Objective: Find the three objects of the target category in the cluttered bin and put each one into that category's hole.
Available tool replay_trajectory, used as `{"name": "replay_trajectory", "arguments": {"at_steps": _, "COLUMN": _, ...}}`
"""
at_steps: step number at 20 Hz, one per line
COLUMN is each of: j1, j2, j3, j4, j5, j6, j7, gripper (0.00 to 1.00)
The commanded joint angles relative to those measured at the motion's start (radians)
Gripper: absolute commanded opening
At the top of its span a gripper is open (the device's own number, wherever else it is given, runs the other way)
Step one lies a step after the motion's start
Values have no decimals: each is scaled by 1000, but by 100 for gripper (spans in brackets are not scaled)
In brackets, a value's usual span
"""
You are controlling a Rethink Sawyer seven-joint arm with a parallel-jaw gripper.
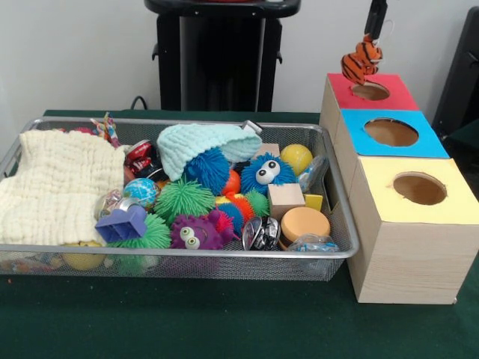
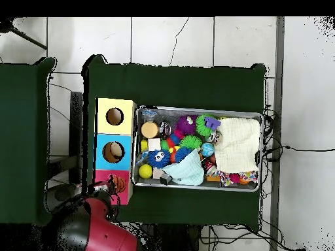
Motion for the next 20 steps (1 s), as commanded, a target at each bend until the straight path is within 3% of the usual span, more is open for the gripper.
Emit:
{"name": "replay_trajectory", "arguments": {"at_steps": 1, "j1": -30, "j2": 48, "j3": 102, "j4": 23, "j5": -64, "j6": -40, "j7": 97, "gripper": 0}}
{"name": "replay_trajectory", "arguments": {"at_steps": 20, "j1": 26, "j2": 119, "j3": 66, "j4": -17, "j5": -78, "j6": -40, "j7": 165, "gripper": 0}}
